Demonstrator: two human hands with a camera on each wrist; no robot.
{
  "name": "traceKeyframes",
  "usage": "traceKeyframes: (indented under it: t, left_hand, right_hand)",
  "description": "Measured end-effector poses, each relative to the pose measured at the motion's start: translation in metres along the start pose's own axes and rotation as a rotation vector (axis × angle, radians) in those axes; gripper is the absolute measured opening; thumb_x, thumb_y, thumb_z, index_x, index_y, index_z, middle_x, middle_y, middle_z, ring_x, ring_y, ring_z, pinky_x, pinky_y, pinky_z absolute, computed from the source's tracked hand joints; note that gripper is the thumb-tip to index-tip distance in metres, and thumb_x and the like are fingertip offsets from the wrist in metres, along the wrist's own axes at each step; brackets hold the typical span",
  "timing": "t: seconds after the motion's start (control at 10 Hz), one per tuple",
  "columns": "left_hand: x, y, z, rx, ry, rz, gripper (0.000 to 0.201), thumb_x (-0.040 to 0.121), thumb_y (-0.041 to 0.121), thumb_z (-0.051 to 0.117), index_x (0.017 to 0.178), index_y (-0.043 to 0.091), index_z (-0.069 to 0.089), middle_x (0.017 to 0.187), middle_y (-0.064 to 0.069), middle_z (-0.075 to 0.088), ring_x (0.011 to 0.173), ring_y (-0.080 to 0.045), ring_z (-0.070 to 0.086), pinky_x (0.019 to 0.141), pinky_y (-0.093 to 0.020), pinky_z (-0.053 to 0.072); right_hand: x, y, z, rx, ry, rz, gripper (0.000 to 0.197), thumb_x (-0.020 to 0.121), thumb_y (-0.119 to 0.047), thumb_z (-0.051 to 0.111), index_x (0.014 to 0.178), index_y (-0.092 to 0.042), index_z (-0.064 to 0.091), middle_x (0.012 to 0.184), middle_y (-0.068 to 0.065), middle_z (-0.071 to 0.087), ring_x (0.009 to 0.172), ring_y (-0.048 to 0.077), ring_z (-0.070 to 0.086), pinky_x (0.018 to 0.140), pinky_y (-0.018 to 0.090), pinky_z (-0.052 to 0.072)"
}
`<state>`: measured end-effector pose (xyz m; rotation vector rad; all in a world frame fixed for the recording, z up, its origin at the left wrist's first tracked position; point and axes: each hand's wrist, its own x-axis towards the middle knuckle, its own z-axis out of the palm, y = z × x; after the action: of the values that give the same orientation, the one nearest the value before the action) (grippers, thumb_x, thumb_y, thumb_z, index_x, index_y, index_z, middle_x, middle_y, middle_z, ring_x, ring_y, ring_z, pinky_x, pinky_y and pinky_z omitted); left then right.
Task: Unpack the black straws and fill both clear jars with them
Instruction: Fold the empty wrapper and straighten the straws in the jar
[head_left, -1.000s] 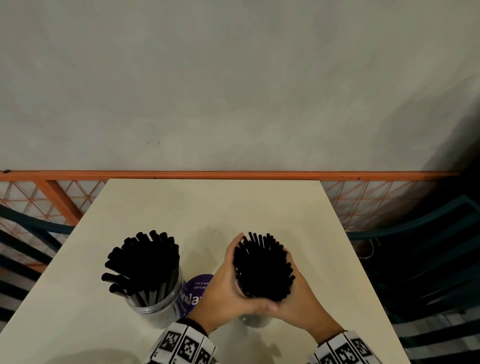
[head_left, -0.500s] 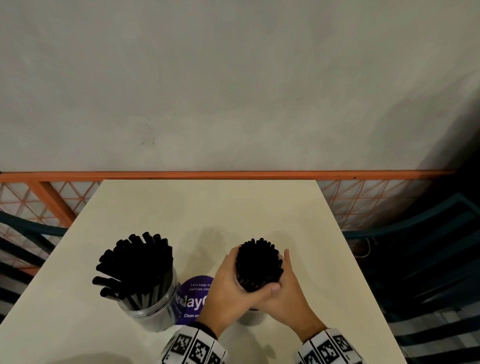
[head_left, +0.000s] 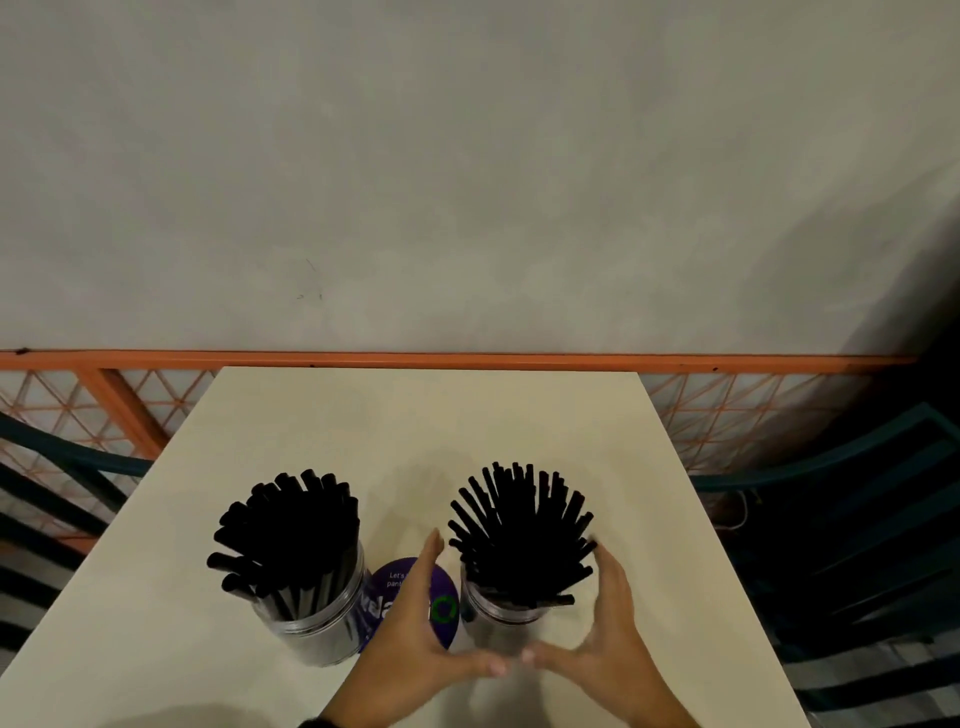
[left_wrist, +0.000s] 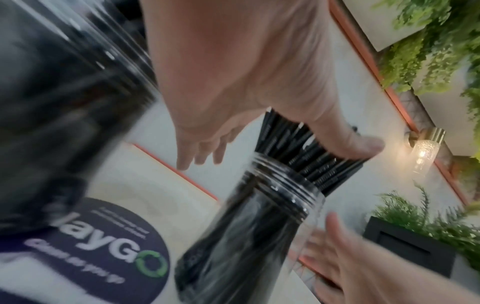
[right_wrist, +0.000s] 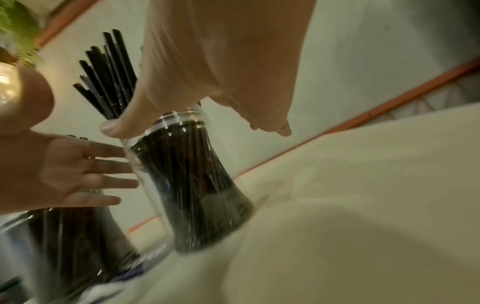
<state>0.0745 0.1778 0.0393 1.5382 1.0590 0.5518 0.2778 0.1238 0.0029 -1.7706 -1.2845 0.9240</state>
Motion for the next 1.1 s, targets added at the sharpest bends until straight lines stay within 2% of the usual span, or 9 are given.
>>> traceKeyframes:
  t: [0.1,0.2,0.3,0.4,0.5,0.6,0.8,1.0,1.1]
  left_hand:
    - [-0.031,-0.015,-0.02,-0.018,-0.023,-0.106,0.108,0.031,0.067,0.08,0.127,0.044,0.038,0.131,0.019,0.041,0.112,0.005,0.049,0.092,-0.012,0.044]
    - [-0.056,-0.024,-0.047,-0.044,0.038,-0.25,0.074,0.024,0.064,0.082,0.09,0.035,0.07,0.101,0.004,0.071,0.096,-0.005,0.064,0.093,-0.022,0.045]
    - [-0.07,-0.027,-0.083,0.036,0.141,-0.359,0.064,0.022,0.059,0.083,0.069,0.017,0.072,0.074,0.001,0.075,0.081,-0.013,0.068,0.081,-0.025,0.048]
    - [-0.08,-0.03,-0.117,0.025,0.254,-0.321,0.105,-0.004,0.064,0.077,0.083,0.008,0.062,0.085,-0.009,0.069,0.081,-0.022,0.064,0.072,-0.029,0.044]
    - [-0.073,-0.02,-0.137,-0.033,0.316,-0.206,0.137,-0.001,0.068,0.076,0.12,0.015,0.042,0.109,-0.001,0.054,0.098,-0.021,0.053,0.082,-0.03,0.042]
    - [-0.057,-0.01,-0.145,0.037,0.304,-0.065,0.148,0.014,0.073,0.076,0.14,0.024,0.016,0.131,0.005,0.037,0.122,-0.012,0.037,0.103,-0.028,0.03]
    - [-0.026,-0.004,-0.141,-0.032,0.141,0.073,0.138,0.031,0.051,0.087,0.139,0.041,0.002,0.132,0.017,0.034,0.129,-0.004,0.033,0.096,-0.007,0.032]
    - [-0.019,-0.001,-0.131,-0.126,0.254,0.206,0.115,0.045,0.031,0.09,0.13,0.051,0.015,0.127,0.026,0.037,0.113,0.019,0.041,0.085,0.0,0.039]
    - [-0.024,-0.009,-0.141,-0.127,0.238,0.197,0.114,0.039,0.037,0.086,0.126,0.055,0.014,0.128,0.029,0.032,0.117,0.013,0.039,0.084,0.002,0.037]
  right_hand:
    - [-0.024,0.025,0.024,-0.036,0.114,0.174,0.129,0.01,-0.089,0.06,0.123,-0.03,0.037,0.116,-0.003,0.042,0.111,0.009,0.041,0.091,0.021,0.034]
    - [-0.044,0.031,0.061,-0.016,0.261,0.158,0.046,0.032,-0.056,0.084,0.068,-0.047,0.058,0.064,-0.008,0.056,0.067,-0.002,0.054,0.065,0.005,0.04]
    - [-0.048,0.005,0.094,-0.002,0.031,0.115,0.038,0.066,-0.02,0.076,0.069,-0.052,0.055,0.049,-0.011,0.059,0.055,-0.002,0.056,0.057,0.006,0.04]
    - [-0.038,-0.043,0.11,0.0,-0.126,-0.071,0.034,0.07,-0.035,0.067,0.075,-0.065,0.051,0.065,-0.026,0.06,0.075,-0.009,0.057,0.064,0.005,0.041]
    - [-0.023,-0.086,0.122,0.094,-0.179,-0.167,0.064,0.066,-0.044,0.074,0.117,-0.054,0.037,0.112,-0.031,0.045,0.104,-0.01,0.048,0.083,0.001,0.039]
    - [0.001,-0.116,0.132,0.128,-0.218,-0.264,0.099,0.054,-0.049,0.083,0.133,-0.044,0.025,0.133,-0.026,0.039,0.123,-0.001,0.043,0.104,0.023,0.041]
    - [0.03,-0.136,0.162,0.136,-0.236,-0.308,0.115,0.046,-0.057,0.083,0.127,-0.064,0.003,0.13,-0.044,0.029,0.135,0.004,0.031,0.116,0.045,0.024]
    - [0.043,-0.148,0.159,0.227,-0.205,-0.336,0.087,0.059,-0.021,0.084,0.117,-0.051,0.025,0.118,-0.019,0.049,0.107,-0.006,0.054,0.083,0.009,0.048]
    - [0.045,-0.137,0.15,0.197,-0.249,-0.354,0.108,0.053,-0.034,0.087,0.133,-0.044,0.015,0.133,-0.007,0.045,0.12,0.006,0.051,0.099,0.028,0.048]
